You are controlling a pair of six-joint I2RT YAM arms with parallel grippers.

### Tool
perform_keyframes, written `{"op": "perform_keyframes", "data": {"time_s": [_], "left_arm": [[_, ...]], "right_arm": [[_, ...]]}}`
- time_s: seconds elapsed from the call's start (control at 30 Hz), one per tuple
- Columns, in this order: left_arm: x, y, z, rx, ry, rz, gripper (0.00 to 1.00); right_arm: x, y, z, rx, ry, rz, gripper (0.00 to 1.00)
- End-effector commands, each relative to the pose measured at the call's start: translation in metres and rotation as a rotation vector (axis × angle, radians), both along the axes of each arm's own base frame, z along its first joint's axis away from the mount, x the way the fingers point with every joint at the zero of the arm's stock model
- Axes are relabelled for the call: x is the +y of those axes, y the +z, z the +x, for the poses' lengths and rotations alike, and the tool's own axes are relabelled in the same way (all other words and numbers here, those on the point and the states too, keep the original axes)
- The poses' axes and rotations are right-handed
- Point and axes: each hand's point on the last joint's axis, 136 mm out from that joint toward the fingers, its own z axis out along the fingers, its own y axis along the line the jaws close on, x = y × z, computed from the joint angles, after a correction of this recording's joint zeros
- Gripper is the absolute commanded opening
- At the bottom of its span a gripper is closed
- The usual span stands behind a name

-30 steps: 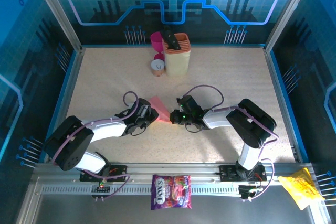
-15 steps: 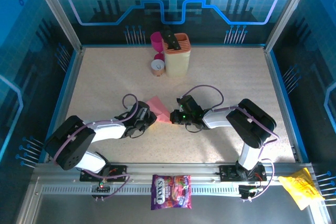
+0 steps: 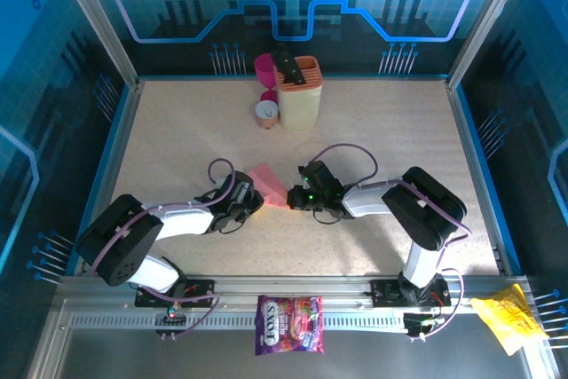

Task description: Fold a paper plane with a square sheet of paper (pick it up from the middle)

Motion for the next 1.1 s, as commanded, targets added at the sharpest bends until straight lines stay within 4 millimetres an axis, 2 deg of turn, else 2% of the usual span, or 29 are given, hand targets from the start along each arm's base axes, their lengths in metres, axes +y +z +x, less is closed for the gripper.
{"op": "perform_keyframes", "data": {"time_s": [0.0,0.2,0.37,0.43,0.53,0.57,0.7,0.8,0.97,1.07], "left_arm": [[0.0,0.006,0.009,-0.032,-0.003,0.021,0.13],[-0.002,0.014,0.012,-0.053,-0.021,0.027,0.01],[-0.004,0.027,0.014,-0.068,-0.051,0.047,0.0],[-0.005,0.031,0.014,-0.065,-0.063,0.05,0.0],[-0.005,0.033,0.011,-0.039,-0.073,0.057,0.0],[-0.005,0.033,0.009,-0.024,-0.077,0.064,0.0],[-0.003,0.031,0.003,0.02,-0.075,0.075,0.0],[-0.002,0.034,0.0,0.041,-0.074,0.074,0.0],[-0.004,0.042,0.0,0.07,-0.069,0.071,0.0],[-0.006,0.045,-0.001,0.086,-0.064,0.059,0.0]], "right_arm": [[-0.034,-0.062,-0.047,0.195,0.012,-0.201,0.0],[-0.034,-0.062,-0.047,0.197,0.015,-0.198,0.0],[-0.03,-0.057,-0.046,0.191,0.026,-0.185,0.0],[-0.026,-0.05,-0.045,0.183,0.041,-0.174,0.0],[-0.02,-0.03,-0.037,0.142,0.075,-0.154,0.0],[-0.018,-0.02,-0.034,0.116,0.09,-0.149,0.02],[-0.016,0.016,-0.025,0.01,0.146,-0.143,0.22],[-0.011,0.037,-0.026,-0.065,0.221,-0.152,0.3],[0.005,0.046,-0.036,-0.163,0.366,-0.22,0.37],[0.011,0.039,-0.045,-0.195,0.421,-0.287,0.42]]}}
